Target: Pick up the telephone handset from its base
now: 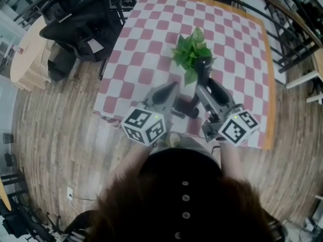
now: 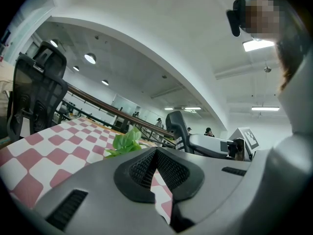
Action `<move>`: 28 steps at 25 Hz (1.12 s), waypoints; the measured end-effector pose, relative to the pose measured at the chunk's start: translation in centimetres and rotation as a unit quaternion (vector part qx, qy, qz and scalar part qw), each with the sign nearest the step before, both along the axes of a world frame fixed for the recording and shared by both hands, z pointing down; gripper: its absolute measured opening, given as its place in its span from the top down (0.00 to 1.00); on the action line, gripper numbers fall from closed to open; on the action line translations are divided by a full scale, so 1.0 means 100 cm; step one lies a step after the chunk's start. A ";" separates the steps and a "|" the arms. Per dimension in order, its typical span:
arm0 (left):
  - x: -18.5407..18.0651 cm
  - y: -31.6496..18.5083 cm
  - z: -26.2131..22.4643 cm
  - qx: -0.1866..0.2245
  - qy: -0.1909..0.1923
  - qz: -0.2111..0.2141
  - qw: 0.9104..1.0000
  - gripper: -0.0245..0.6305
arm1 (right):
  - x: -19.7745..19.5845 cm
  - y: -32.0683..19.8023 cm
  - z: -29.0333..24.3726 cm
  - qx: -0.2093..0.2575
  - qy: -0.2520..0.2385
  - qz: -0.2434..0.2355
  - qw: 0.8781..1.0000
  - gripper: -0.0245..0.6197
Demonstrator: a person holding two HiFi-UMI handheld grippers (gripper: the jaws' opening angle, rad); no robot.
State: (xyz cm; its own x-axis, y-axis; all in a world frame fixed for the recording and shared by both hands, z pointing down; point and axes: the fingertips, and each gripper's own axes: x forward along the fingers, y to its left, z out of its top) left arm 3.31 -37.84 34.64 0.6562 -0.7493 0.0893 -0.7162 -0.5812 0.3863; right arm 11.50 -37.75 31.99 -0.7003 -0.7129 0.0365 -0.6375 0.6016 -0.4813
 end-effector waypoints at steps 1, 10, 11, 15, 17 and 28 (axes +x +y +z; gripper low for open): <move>0.001 0.000 0.000 0.000 0.001 0.002 1.000 0.95 | 0.000 0.000 0.000 0.000 0.001 0.000 1.000 0.61; 0.004 0.001 0.001 -0.002 0.008 0.002 1.000 0.95 | -0.001 0.003 0.005 0.000 0.020 -0.008 1.000 0.61; 0.004 0.001 0.001 -0.003 0.009 0.002 1.000 0.95 | -0.001 0.003 0.005 0.000 0.021 -0.009 1.000 0.61; 0.004 0.004 0.002 -0.005 0.011 -0.001 1.000 0.95 | 0.000 0.004 0.004 0.002 0.024 -0.011 1.000 0.61; 0.004 0.005 0.002 -0.004 0.011 -0.002 1.000 0.95 | 0.000 0.004 0.004 0.003 0.025 -0.011 1.000 0.61; 0.003 0.006 0.005 -0.006 0.008 -0.009 1.000 0.95 | 0.000 0.007 0.007 0.003 0.030 -0.016 0.999 0.61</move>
State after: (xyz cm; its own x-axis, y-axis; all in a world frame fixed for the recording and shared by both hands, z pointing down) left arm 3.62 -37.26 35.19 0.6442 -0.7598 0.0881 -0.7200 -0.5635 0.4051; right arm 11.54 -37.08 32.66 -0.7200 -0.6899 0.0754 -0.6451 0.6252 -0.4392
